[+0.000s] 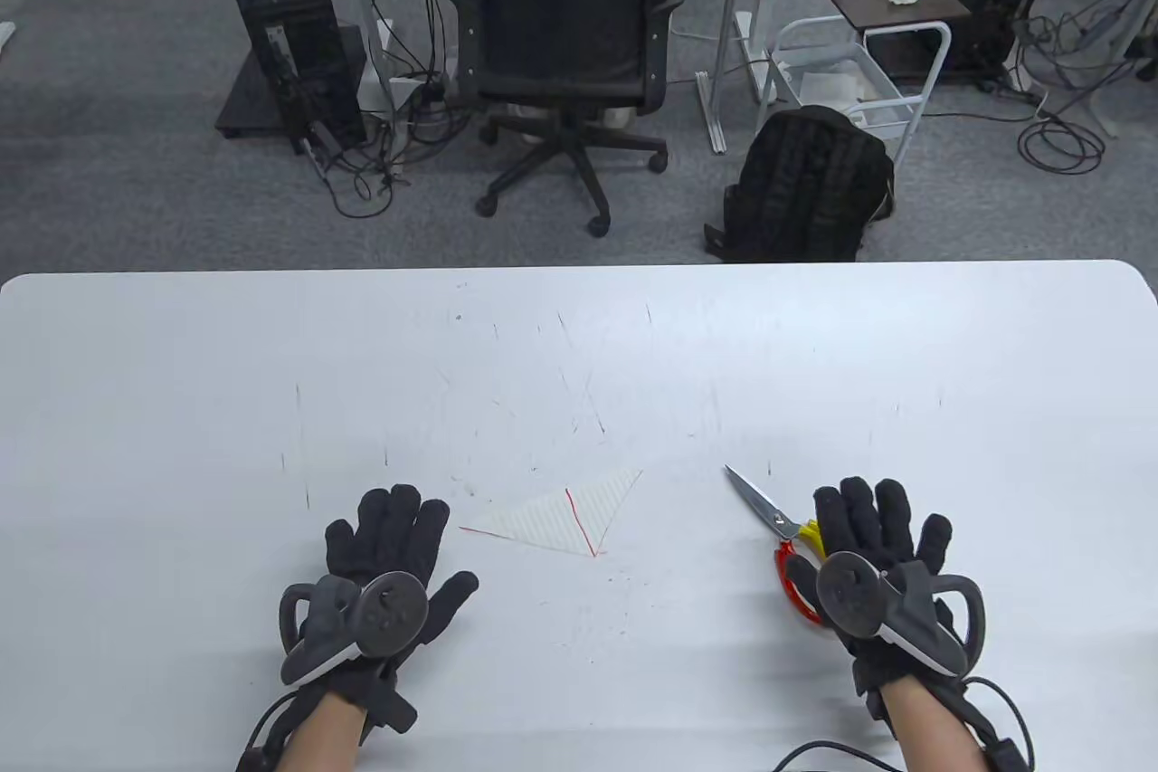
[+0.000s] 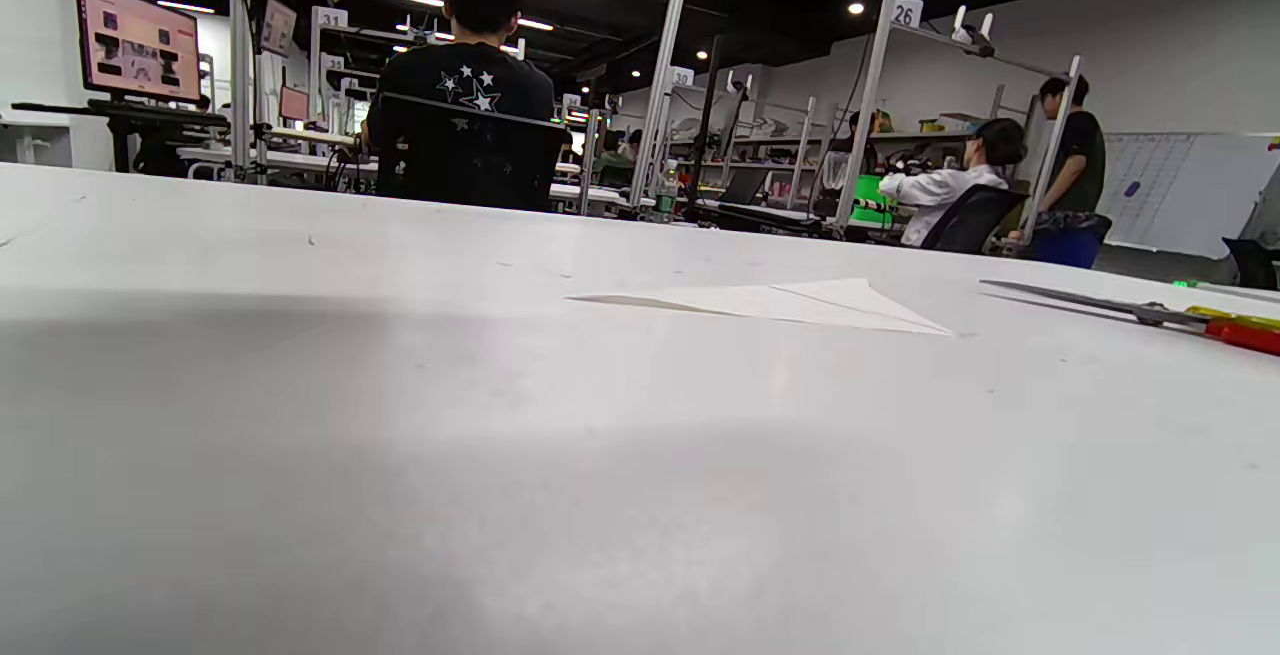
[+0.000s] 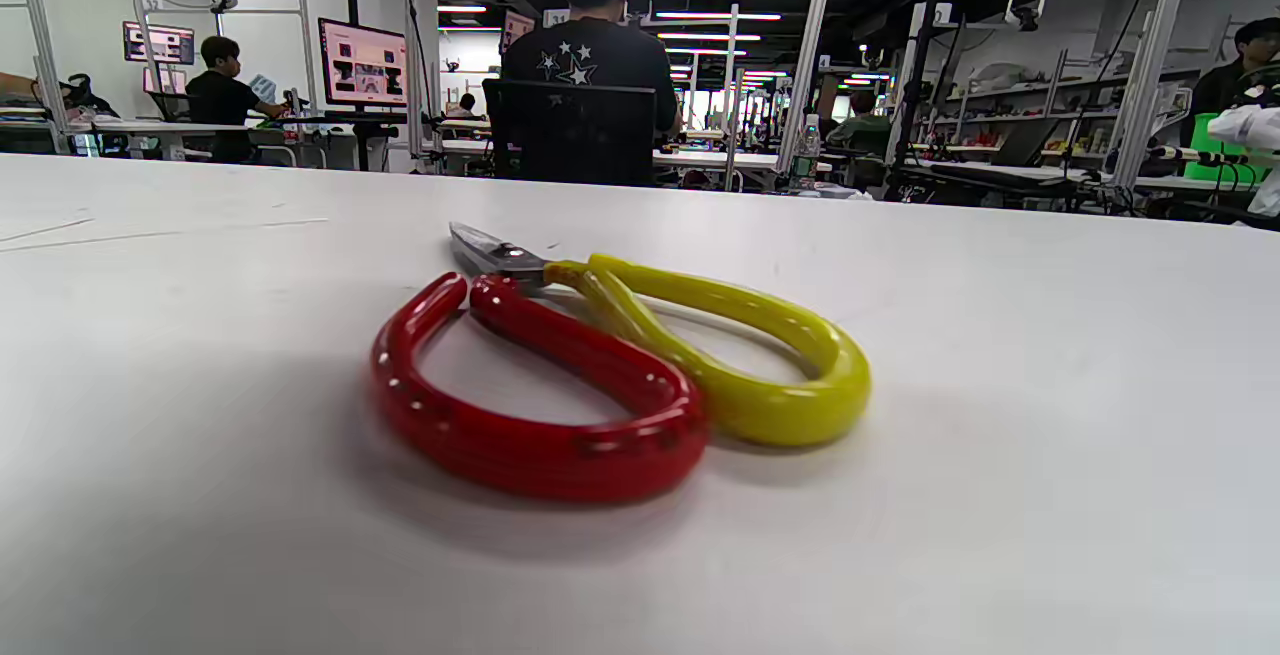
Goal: Cut the paper along the line with scissors
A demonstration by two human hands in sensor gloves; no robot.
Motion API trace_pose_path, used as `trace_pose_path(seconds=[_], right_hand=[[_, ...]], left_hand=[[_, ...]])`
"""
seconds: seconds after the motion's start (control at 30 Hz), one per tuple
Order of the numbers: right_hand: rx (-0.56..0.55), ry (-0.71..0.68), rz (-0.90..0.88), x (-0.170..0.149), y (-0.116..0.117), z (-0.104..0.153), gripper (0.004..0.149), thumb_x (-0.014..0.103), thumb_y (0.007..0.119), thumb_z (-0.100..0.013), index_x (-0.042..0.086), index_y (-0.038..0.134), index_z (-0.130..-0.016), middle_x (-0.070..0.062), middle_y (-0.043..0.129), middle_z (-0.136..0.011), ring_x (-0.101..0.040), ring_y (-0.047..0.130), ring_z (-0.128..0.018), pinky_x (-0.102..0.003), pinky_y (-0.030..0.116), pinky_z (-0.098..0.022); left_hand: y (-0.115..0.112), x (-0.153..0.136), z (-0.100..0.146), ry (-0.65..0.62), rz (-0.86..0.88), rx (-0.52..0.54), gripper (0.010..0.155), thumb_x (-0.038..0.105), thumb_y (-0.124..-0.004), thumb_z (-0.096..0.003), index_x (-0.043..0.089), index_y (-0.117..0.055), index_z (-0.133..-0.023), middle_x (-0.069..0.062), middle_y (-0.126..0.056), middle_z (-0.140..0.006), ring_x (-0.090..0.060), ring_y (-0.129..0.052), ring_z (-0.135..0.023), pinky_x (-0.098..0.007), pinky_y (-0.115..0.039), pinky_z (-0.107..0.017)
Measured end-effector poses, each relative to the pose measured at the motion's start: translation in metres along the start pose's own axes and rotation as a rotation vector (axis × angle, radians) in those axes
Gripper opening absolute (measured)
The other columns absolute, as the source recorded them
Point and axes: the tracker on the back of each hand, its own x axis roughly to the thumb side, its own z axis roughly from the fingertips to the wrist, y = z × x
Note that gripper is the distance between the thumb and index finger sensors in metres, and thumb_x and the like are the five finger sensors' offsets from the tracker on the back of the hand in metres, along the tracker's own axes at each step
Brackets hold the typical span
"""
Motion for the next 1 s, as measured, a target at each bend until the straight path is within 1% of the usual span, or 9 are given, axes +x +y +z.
trace_pose_path(seconds=[0.2, 0.43, 0.5, 0.57, 0.67, 0.73, 0.87, 0.93, 1.0], right_hand=[[-0.001, 0.007, -0.008, -0.001, 0.000, -0.001, 0.079, 0.057, 0.054, -0.062, 0.012, 0.019, -0.116, -0.019, 0.013, -0.121, -0.051, 0.003, -0.103, -0.075, 0.007, -0.060], [0.005, -0.011, -0.002, 0.001, 0.000, -0.001, 0.081, 0.058, 0.057, -0.061, 0.012, 0.019, -0.116, -0.019, 0.012, -0.121, -0.051, 0.003, -0.103, -0.076, 0.008, -0.061], [0.051, -0.006, 0.003, 0.002, 0.000, -0.001, 0.088, 0.062, 0.061, -0.058, 0.014, 0.016, -0.116, -0.024, 0.008, -0.120, -0.058, 0.005, -0.101, -0.078, 0.014, -0.063], [0.068, -0.014, 0.001, 0.002, 0.000, -0.001, 0.092, 0.063, 0.064, -0.056, 0.014, 0.013, -0.116, -0.029, 0.008, -0.118, -0.066, 0.011, -0.098, -0.079, 0.028, -0.066], [0.035, -0.034, -0.013, 0.003, 0.001, -0.002, 0.099, 0.061, 0.069, -0.054, 0.003, 0.016, -0.114, -0.036, 0.016, -0.116, -0.069, 0.029, -0.097, -0.072, 0.045, -0.069], [0.002, -0.067, -0.044, 0.004, 0.001, -0.002, 0.099, 0.056, 0.072, -0.054, -0.006, 0.021, -0.112, -0.038, 0.022, -0.113, -0.065, 0.039, -0.096, -0.064, 0.054, -0.069], [-0.031, -0.099, -0.136, 0.006, 0.005, -0.005, 0.089, 0.042, 0.078, -0.054, -0.010, 0.030, -0.109, -0.039, 0.035, -0.109, -0.057, 0.059, -0.091, -0.051, 0.067, -0.067], [0.008, -0.072, -0.179, 0.005, 0.009, -0.007, 0.084, 0.037, 0.080, -0.053, -0.011, 0.036, -0.107, -0.040, 0.042, -0.106, -0.053, 0.067, -0.086, -0.047, 0.072, -0.064], [0.050, -0.050, -0.152, 0.002, 0.012, -0.010, 0.077, 0.033, 0.081, -0.053, -0.011, 0.044, -0.105, -0.039, 0.052, -0.102, -0.048, 0.078, -0.079, -0.040, 0.078, -0.060]], left_hand=[[-0.003, 0.001, -0.001, 0.001, -0.051, -0.007, 0.084, 0.068, -0.047, -0.0588, 0.016, -0.027, -0.122, -0.020, -0.019, -0.125, -0.050, -0.018, -0.114, -0.078, -0.025, -0.074], [-0.002, 0.000, -0.001, 0.002, -0.036, 0.003, 0.084, 0.068, -0.047, -0.0589, 0.016, -0.026, -0.122, -0.020, -0.019, -0.125, -0.050, -0.017, -0.114, -0.078, -0.025, -0.074], [-0.002, 0.000, -0.002, 0.002, -0.042, 0.003, 0.084, 0.068, -0.047, -0.0587, 0.016, -0.026, -0.122, -0.020, -0.019, -0.125, -0.050, -0.018, -0.114, -0.078, -0.025, -0.074], [-0.001, 0.000, -0.001, 0.003, -0.053, 0.005, 0.084, 0.068, -0.048, -0.0585, 0.016, -0.026, -0.122, -0.020, -0.019, -0.125, -0.050, -0.018, -0.114, -0.078, -0.025, -0.074], [0.000, -0.001, -0.001, 0.004, -0.056, 0.016, 0.085, 0.068, -0.048, -0.0586, 0.016, -0.026, -0.122, -0.020, -0.019, -0.125, -0.050, -0.018, -0.114, -0.078, -0.025, -0.074], [0.002, -0.002, 0.000, 0.006, -0.047, 0.026, 0.085, 0.068, -0.048, -0.0585, 0.016, -0.026, -0.122, -0.020, -0.019, -0.125, -0.050, -0.018, -0.114, -0.078, -0.025, -0.074], [0.002, -0.004, 0.000, 0.009, -0.040, 0.029, 0.085, 0.068, -0.048, -0.0585, 0.016, -0.026, -0.122, -0.020, -0.019, -0.125, -0.050, -0.018, -0.114, -0.078, -0.025, -0.074], [0.002, -0.004, 0.000, 0.010, -0.052, 0.031, 0.085, 0.068, -0.048, -0.0585, 0.016, -0.027, -0.122, -0.020, -0.019, -0.125, -0.050, -0.018, -0.114, -0.078, -0.025, -0.074], [0.002, -0.004, 0.000, 0.010, -0.083, 0.029, 0.084, 0.068, -0.048, -0.0584, 0.015, -0.029, -0.122, -0.019, -0.020, -0.125, -0.050, -0.018, -0.114, -0.078, -0.025, -0.074]])
